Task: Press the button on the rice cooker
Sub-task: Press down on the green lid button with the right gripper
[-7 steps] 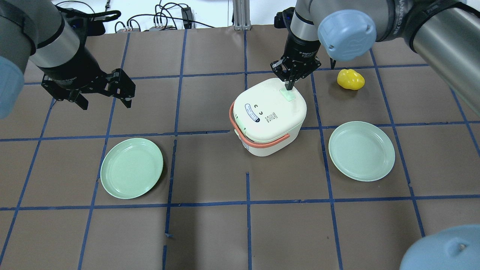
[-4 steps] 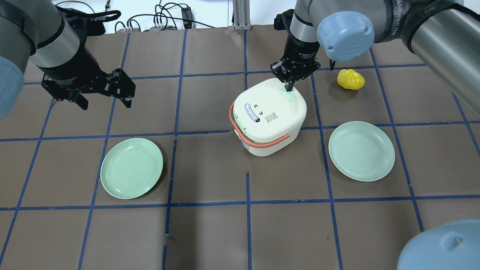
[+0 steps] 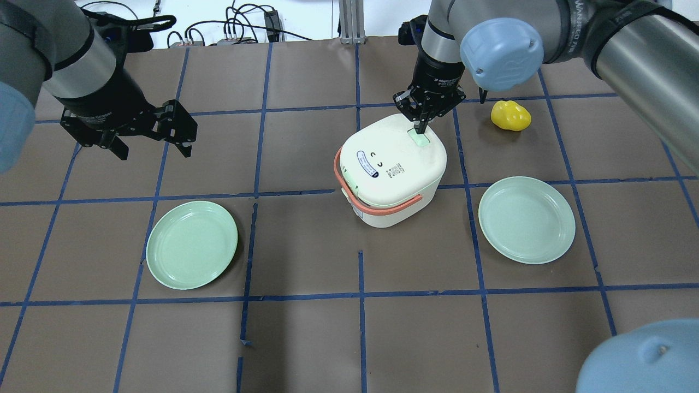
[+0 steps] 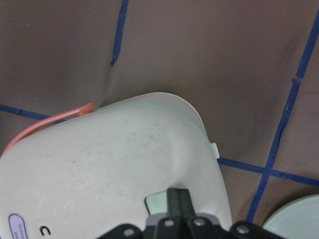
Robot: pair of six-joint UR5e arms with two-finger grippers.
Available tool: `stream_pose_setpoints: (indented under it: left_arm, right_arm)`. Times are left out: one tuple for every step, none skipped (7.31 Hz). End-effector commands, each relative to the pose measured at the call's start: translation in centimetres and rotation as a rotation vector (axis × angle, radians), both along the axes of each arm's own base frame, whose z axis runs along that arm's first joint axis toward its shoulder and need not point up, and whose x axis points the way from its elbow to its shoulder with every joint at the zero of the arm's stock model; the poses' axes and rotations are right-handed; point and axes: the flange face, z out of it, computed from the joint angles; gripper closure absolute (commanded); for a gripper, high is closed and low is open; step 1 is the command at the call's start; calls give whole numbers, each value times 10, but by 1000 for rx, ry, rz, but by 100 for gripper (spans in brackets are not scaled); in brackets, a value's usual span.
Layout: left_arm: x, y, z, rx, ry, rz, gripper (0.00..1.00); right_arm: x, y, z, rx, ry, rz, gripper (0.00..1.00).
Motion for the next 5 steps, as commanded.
stream_pose_setpoints:
  left_arm:
    - [0, 0, 0, 1, 0, 0, 0]
    - [0, 0, 0, -1, 0, 0, 0]
    - [0, 0, 0, -1, 0, 0, 0]
    - [0, 0, 0, -1, 0, 0, 0]
    - [0, 0, 0, 1, 0, 0, 0]
  right_arm:
    - [0, -1, 0, 1, -1, 0, 91]
    - [0, -1, -2, 4, 0, 0, 91]
    - [0, -1, -2, 2, 0, 0, 91]
    - [0, -1, 0, 1, -1, 0, 91]
    - [1, 2, 7, -8, -2, 2, 91]
